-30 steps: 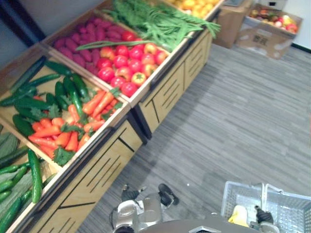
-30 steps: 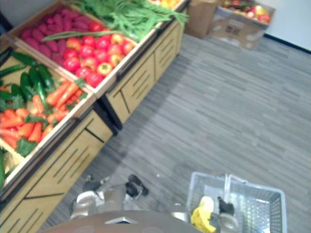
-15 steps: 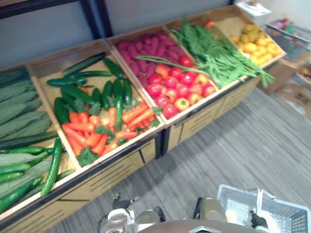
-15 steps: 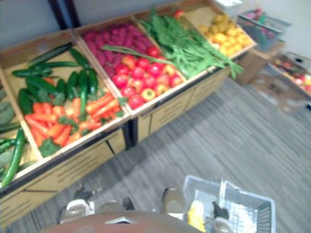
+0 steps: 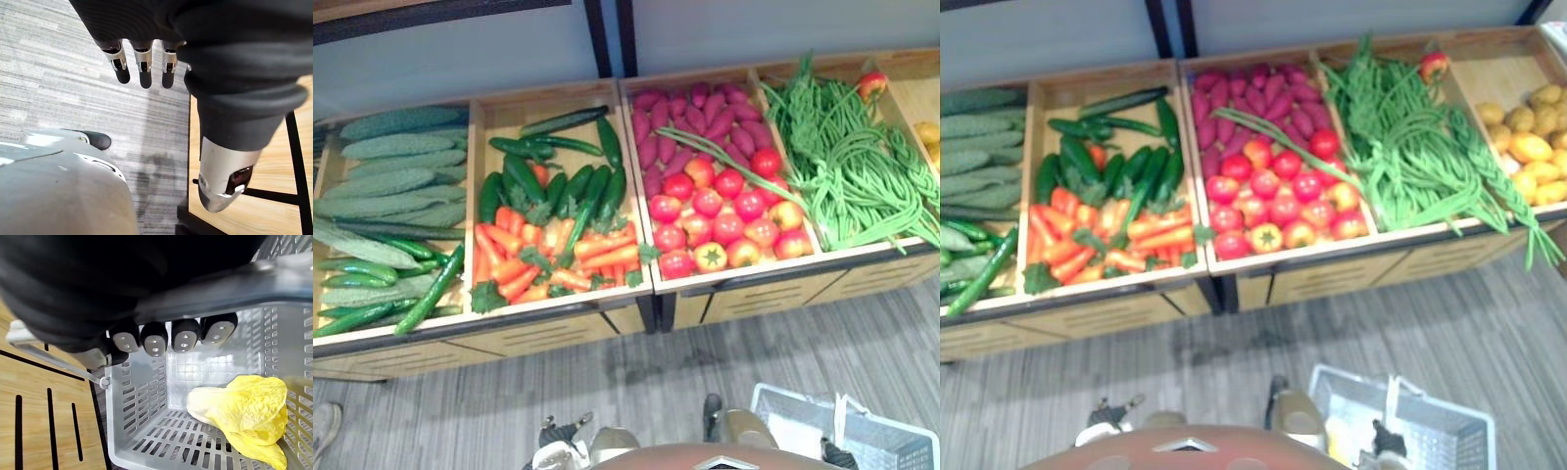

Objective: Pick vegetable in the basket

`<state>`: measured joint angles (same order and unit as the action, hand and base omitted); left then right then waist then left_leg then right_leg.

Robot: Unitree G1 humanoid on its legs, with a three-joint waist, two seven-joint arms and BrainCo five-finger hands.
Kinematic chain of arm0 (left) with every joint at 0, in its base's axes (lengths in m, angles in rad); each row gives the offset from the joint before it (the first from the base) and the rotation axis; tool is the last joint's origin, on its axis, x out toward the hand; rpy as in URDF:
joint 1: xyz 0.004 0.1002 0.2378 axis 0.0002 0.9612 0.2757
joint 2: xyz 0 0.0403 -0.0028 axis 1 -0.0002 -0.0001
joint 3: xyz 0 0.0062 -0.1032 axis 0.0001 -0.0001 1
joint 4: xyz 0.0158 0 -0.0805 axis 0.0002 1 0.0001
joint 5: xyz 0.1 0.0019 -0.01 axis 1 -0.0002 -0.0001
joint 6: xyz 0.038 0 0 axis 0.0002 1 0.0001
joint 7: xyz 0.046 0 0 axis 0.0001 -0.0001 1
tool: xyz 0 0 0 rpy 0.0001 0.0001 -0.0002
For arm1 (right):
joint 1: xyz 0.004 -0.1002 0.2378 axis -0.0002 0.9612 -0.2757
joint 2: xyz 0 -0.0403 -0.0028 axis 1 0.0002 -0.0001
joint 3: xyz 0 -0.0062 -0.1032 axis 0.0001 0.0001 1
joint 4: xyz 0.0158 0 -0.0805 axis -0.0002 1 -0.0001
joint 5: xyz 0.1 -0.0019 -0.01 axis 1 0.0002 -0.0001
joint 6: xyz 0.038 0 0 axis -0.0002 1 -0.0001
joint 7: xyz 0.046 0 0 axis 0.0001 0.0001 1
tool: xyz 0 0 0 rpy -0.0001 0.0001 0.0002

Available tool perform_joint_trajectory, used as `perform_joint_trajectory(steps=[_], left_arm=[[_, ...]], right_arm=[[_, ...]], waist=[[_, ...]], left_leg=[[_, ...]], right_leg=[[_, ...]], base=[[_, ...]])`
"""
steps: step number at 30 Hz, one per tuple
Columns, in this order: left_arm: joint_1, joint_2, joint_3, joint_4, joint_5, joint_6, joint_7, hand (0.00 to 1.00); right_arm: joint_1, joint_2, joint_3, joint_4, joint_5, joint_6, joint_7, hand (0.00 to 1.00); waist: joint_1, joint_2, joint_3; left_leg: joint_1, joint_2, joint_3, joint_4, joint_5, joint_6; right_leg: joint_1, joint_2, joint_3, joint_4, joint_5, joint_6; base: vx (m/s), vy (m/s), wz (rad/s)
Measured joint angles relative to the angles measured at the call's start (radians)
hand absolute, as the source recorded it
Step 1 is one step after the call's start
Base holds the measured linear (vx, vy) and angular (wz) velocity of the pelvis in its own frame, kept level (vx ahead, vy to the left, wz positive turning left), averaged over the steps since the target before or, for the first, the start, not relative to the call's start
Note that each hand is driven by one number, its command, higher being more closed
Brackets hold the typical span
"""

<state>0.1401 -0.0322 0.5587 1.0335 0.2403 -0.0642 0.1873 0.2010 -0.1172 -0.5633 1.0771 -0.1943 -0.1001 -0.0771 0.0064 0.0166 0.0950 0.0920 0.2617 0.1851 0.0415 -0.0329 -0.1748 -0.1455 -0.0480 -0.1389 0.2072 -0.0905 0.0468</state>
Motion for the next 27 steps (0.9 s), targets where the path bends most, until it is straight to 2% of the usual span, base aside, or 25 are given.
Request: perform_joint_trajectory(steps=[4,8,9,13,15,18,21,27], left_arm=[[0.002,0.0,-0.001,0.001,0.001,0.001,0.004,0.0],[0.005,0.001,-0.004,0.002,0.001,0.001,0.012,0.0],[0.005,0.001,-0.008,0.002,0.001,0.001,0.02,0.0],[-0.004,0.012,-0.013,0.001,-0.001,0.001,0.073,0.0],[-0.021,0.023,-0.009,-0.031,-0.011,0.001,0.131,0.0],[-0.007,0.032,-0.02,-0.204,-0.044,-0.001,0.204,0.0],[0.025,0.039,-0.052,-0.464,-0.031,-0.024,0.282,0.0],[0.034,0.036,-0.064,-0.711,0.062,-0.04,0.358,0.0]], right_arm=[[-0.01,-0.001,0.001,0.004,-0.002,0.0,-0.001,1.0],[-0.012,-0.003,0.007,0.02,-0.002,0.0,-0.002,1.0],[-0.012,-0.003,0.012,0.022,-0.002,0.0,-0.002,1.0],[-0.009,0.005,0.012,0.039,-0.001,-0.004,-0.007,1.0],[-0.001,0.008,0.016,0.039,-0.001,-0.006,-0.009,1.0],[0.014,0.009,0.024,0.037,-0.001,-0.021,-0.019,1.0],[0.032,0.009,0.035,0.028,-0.001,-0.036,-0.037,1.0],[0.077,-0.001,0.083,-0.009,-0.004,-0.038,-0.048,1.0]], waist=[[-0.002,0.001,-0.001],[-0.002,0.005,-0.003],[-0.003,0.013,-0.009],[-0.009,0.001,-0.014],[-0.008,-0.006,-0.019],[-0.005,-0.013,-0.023],[-0.005,-0.009,-0.028],[-0.017,0.018,-0.046]], left_leg=[[-0.001,-0.007,0.078,-0.035,0.045,0.001],[-0.001,-0.009,0.101,-0.071,0.058,0.011],[-0.002,-0.01,0.112,-0.087,0.058,0.01],[-0.002,-0.022,0.117,-0.112,0.057,0.009],[-0.001,-0.028,0.138,-0.111,0.039,0.009],[-0.005,-0.041,0.153,-0.107,0.014,0.01],[-0.004,-0.058,0.173,-0.089,-0.008,0.019],[0.008,-0.059,0.219,-0.072,-0.036,0.016]], right_leg=[[0.018,-0.004,-0.018,-0.055,0.016,0.004],[0.031,0.003,-0.021,-0.122,0.055,0.01],[0.034,0.007,-0.02,-0.151,0.072,0.008],[0.051,0.003,-0.022,-0.204,0.111,0.018],[0.056,-0.001,-0.015,-0.222,0.131,0.022],[0.065,-0.007,0.0,-0.246,0.159,0.031],[0.065,-0.023,0.019,-0.254,0.171,0.038],[0.062,-0.022,0.057,-0.257,0.182,0.044]], base=[[-0.05,-0.024,0.18],[-0.06,0.021,0.03],[-0.08,0.048,-0.03],[-0.06,0.041,0.03],[-0.06,0.056,-0.05],[-0.07,0.041,-0.11],[-0.04,0.051,-0.19],[0.03,0.018,-0.2]])
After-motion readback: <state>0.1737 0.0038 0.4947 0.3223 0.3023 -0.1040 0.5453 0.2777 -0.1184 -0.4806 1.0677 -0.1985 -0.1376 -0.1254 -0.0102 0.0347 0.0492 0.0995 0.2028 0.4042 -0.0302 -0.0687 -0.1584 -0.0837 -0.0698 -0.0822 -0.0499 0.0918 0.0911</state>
